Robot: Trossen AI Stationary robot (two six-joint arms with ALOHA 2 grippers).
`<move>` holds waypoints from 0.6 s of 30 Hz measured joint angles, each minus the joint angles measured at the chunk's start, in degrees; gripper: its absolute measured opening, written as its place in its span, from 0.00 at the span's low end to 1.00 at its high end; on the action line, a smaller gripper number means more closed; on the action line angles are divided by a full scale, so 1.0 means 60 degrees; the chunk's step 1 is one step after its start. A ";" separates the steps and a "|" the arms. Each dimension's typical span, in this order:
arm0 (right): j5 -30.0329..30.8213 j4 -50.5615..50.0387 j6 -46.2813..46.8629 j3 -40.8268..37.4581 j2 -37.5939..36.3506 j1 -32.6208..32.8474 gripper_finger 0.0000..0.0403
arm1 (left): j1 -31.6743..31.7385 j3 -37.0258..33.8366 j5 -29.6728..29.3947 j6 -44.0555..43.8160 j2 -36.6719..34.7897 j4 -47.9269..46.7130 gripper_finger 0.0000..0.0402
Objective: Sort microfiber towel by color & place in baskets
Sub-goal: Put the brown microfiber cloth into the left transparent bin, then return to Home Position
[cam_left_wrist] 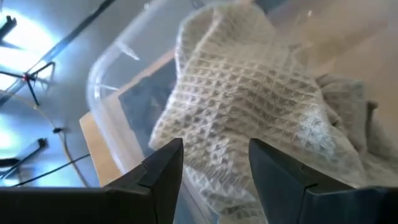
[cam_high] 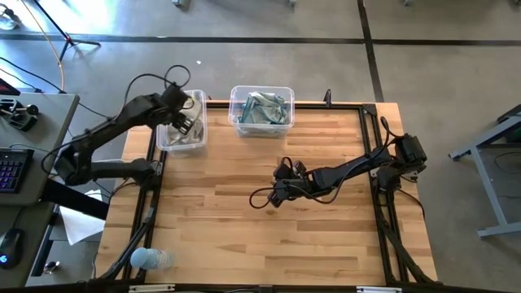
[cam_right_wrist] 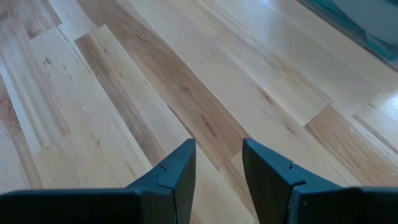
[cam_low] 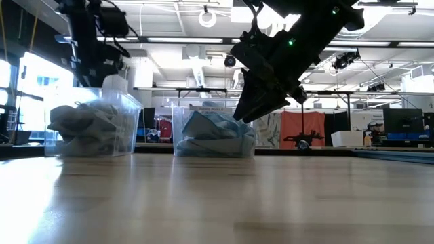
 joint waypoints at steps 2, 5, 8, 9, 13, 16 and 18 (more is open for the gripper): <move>0.0000 0.0000 -0.0002 0.0000 0.0000 0.0000 0.31 | 0.0000 0.0000 0.0089 0.0003 -0.0441 -0.0007 0.42; 0.0000 -0.0002 -0.0003 0.0000 0.0000 0.0000 0.31 | 0.0000 0.0000 0.0428 0.0006 -0.1106 -0.0008 0.42; 0.0000 0.0000 -0.0003 0.0000 0.0000 0.0000 0.31 | -0.0071 0.0000 0.1497 0.0005 -0.1753 -0.0030 0.42; 0.0000 0.0000 -0.0003 0.0000 0.0000 0.0000 0.31 | -0.0144 0.0000 0.2173 0.0023 -0.1964 -0.0029 0.42; -0.0001 0.0012 -0.0002 0.0000 0.0000 0.0000 0.31 | -0.0794 -0.0183 0.5032 0.0531 -0.2825 0.0765 0.42; 0.0000 0.0099 0.0000 0.0000 0.0000 0.0000 0.31 | -0.1761 -0.0956 0.6083 0.0452 -0.3671 0.2244 0.42; 0.0000 0.0139 -0.0001 0.0000 0.0000 0.0000 0.31 | -0.2493 -0.1686 0.6167 0.0123 -0.4289 0.3346 0.42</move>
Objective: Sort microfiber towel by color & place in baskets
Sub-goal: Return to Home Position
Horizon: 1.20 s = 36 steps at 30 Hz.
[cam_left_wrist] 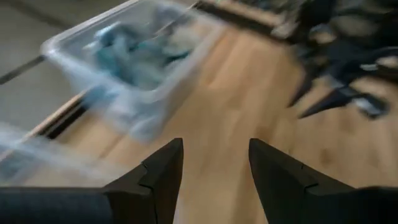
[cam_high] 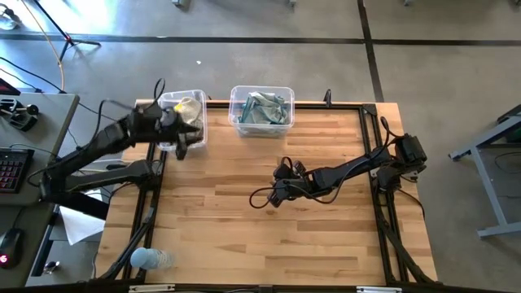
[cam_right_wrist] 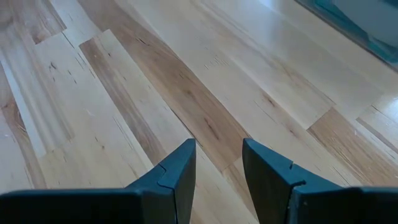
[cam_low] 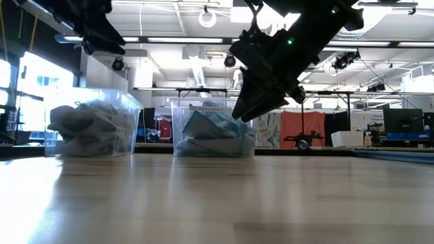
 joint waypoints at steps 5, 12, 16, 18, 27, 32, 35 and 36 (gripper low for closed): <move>-0.0001 0.0003 0.0009 0.0000 0.0000 0.0000 0.31 | -0.1717 -0.1899 -0.0086 -0.0840 -0.1235 0.2453 0.42; -0.0003 0.0010 0.0154 0.0000 0.0000 0.0000 0.31 | -0.4036 -0.3690 -0.2061 -0.1038 -0.1698 0.4289 0.42; -0.0002 0.0010 0.0176 0.0000 0.0000 0.0000 0.31 | -0.5024 -0.4439 -0.2491 -0.0696 -0.1698 0.5597 0.42; -0.0002 0.0010 0.0179 0.0000 0.0000 0.0000 0.31 | -0.5368 -0.4766 -0.2532 -0.0413 -0.1724 0.6278 0.42; -0.0004 0.0006 0.0198 0.0000 0.0000 0.0000 0.31 | -0.5995 -0.5377 -0.2090 0.0069 -0.3296 0.6584 0.42; 0.0000 0.0003 0.0267 0.0000 0.0000 0.0000 0.31 | -0.6122 -0.5854 -0.1766 -0.0096 -0.4863 0.6242 0.42; -0.0003 0.0003 0.0260 0.0000 0.0001 0.0000 0.31 | -0.6192 -0.6183 -0.1778 -0.0120 -0.5646 0.6089 0.42; 0.0000 0.0003 0.0280 0.0000 0.0000 0.0000 0.31 | -0.6215 -0.6302 -0.1778 -0.0120 -0.5890 0.6103 0.42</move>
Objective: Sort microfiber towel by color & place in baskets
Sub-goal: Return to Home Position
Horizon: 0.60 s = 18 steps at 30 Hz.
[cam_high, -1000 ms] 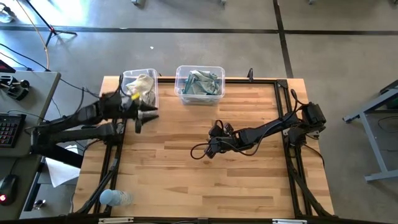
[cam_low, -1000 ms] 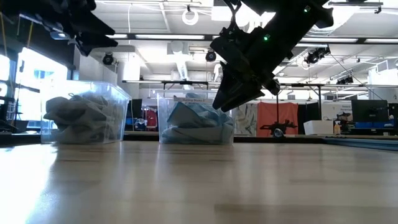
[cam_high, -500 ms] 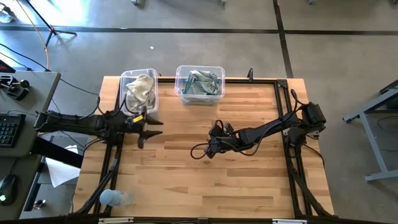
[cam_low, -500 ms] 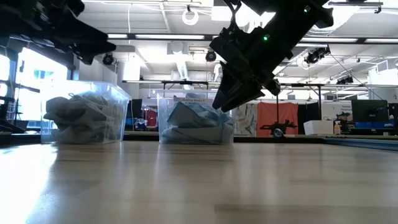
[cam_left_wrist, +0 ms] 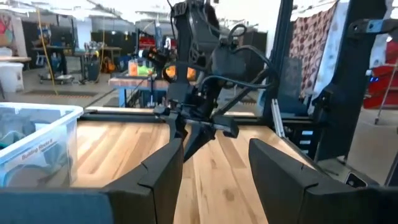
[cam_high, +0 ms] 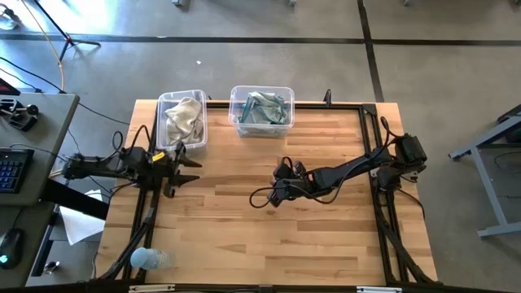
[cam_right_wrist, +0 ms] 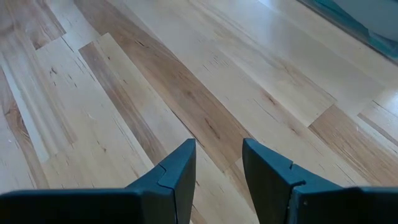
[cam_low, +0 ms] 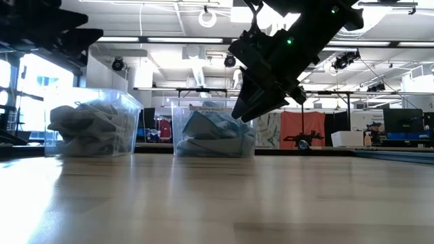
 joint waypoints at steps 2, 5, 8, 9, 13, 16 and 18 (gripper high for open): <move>-0.0003 -0.0002 0.0058 0.0000 0.0000 0.0000 0.31 | -0.0031 -0.0245 0.0000 0.0007 -0.0346 0.0031 0.42; -0.0002 -0.0018 -0.0178 0.0000 0.0004 -0.0022 0.31 | -0.0042 -0.0631 -0.0015 0.0076 -0.0322 0.0334 0.42; -0.0002 -0.0009 -0.0427 0.0000 0.0004 -0.0025 0.31 | -0.0059 -0.0915 -0.0234 0.0132 -0.0322 0.0425 0.42; -0.0002 -0.0007 -0.0413 0.0000 0.0004 -0.0025 0.31 | -0.0069 -0.0915 -0.0286 0.0154 -0.0319 0.0316 0.42; -0.0003 -0.0085 -0.0591 0.0000 0.0004 -0.0040 0.31 | -0.0086 -0.0904 -0.0295 0.0259 -0.0331 0.0290 0.42; -0.0003 -0.0087 -0.0876 0.0000 0.0004 -0.0040 0.28 | -0.0086 -0.0908 -0.0299 0.0259 -0.0324 0.0233 0.42; -0.0020 -0.0265 -0.1065 0.0000 0.0004 -0.0040 0.23 | -0.0086 -0.0908 -0.0302 0.0260 -0.0300 0.0203 0.42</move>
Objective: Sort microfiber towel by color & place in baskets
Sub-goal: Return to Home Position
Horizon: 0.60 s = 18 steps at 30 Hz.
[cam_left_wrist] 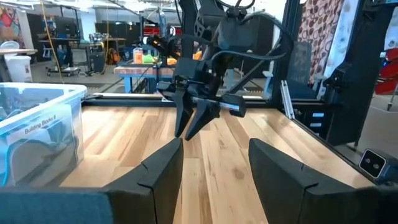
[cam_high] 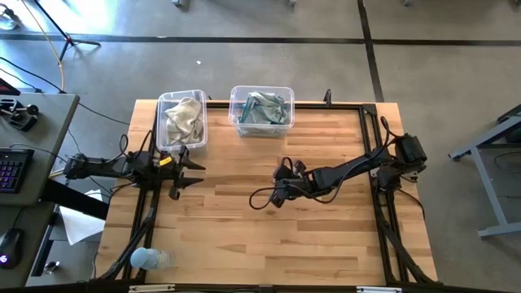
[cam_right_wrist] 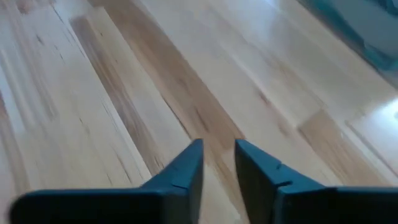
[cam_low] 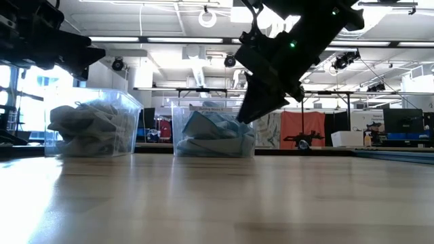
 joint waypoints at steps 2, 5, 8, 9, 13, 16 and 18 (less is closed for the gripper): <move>-0.0141 -0.0347 -0.0007 0.0000 0.0000 0.0000 0.14 | 0.0000 0.0000 -0.0002 0.0002 0.0001 0.0008 0.42; -0.0387 -0.0810 -0.0199 -0.0004 0.0000 0.0000 0.03 | 0.0000 0.0000 -0.0018 -0.0014 0.0001 0.0002 0.42; -0.0823 -0.0962 -0.0823 -0.0004 0.0000 -0.0061 0.04 | 0.0002 0.0000 -0.0020 -0.0098 0.0001 0.0004 0.42; -0.1043 -0.0943 -0.1066 -0.0020 0.0000 -0.0114 0.04 | 0.0004 0.0000 -0.0018 -0.0123 0.0001 0.0002 0.42; -0.1994 0.0343 -0.1796 -0.0826 0.0000 -0.0479 0.01 | 0.0004 0.0000 -0.0019 -0.0245 0.0001 0.0002 0.42; -0.2671 0.2011 -0.1906 -0.1906 -0.0011 -0.0776 0.01 | 0.0004 0.0000 -0.0018 -0.0245 0.0001 0.0002 0.42; -0.2984 0.3202 -0.1956 -0.2722 -0.0124 -0.0936 0.00 | 0.0004 0.0000 -0.0018 -0.0248 0.0001 0.0006 0.42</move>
